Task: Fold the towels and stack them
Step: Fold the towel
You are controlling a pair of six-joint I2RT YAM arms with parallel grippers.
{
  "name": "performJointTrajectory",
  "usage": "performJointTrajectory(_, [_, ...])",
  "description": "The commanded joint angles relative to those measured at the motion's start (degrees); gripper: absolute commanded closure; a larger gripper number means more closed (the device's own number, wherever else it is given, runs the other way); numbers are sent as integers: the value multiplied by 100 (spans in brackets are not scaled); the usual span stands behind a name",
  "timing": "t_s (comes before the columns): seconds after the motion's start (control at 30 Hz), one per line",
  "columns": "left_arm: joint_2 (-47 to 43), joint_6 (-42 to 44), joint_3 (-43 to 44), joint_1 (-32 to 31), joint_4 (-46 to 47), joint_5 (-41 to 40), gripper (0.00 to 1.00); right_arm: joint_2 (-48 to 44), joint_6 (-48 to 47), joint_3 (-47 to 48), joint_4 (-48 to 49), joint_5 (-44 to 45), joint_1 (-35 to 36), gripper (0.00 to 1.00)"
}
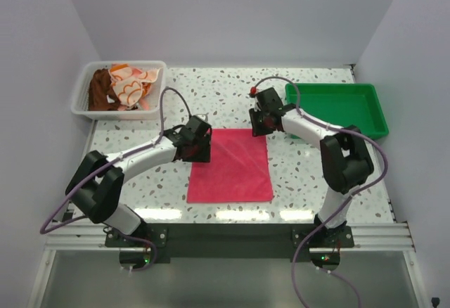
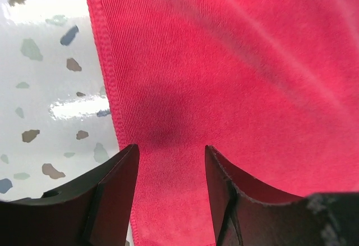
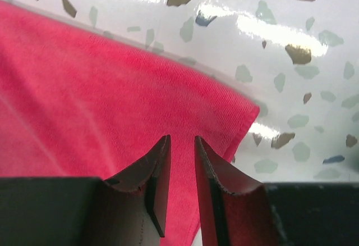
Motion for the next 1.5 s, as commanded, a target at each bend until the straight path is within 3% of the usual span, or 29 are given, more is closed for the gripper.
performJointTrajectory(0.0, [84, 211, -244, -1, 395, 183, 45, 345, -293, 440, 344, 88, -121, 73])
performJointTrajectory(0.2, [252, 9, -745, 8, 483, 263, 45, 872, -311, 555, 397, 62, -367, 72])
performJointTrajectory(0.67, [190, -185, -1282, 60, 342, 289, 46, 961, -407, 616, 318, 150, -815, 70])
performJointTrajectory(0.87, [32, -36, -764, 60, 264, 280, 39, 418, -583, 687, 213, -307, -789, 61])
performJointTrajectory(1.0, [-38, 210, 112, 60, 53, 271, 31, 284, -1022, 950, -243, -430, -789, 57])
performJointTrajectory(1.13, [67, 1044, 853, 253, -88, 113, 19, 389, -1874, 1205, -622, -718, -894, 53])
performJointTrajectory(1.3, [321, 2537, 1249, 692, 323, 165, 16, 776, -2674, 1688, -1359, -1229, -1044, 50])
performJointTrajectory(1.47, [1042, 3918, 1767, 1395, 395, 1272, 17, 1206, -3588, 2374, -2203, -1564, -1123, 45])
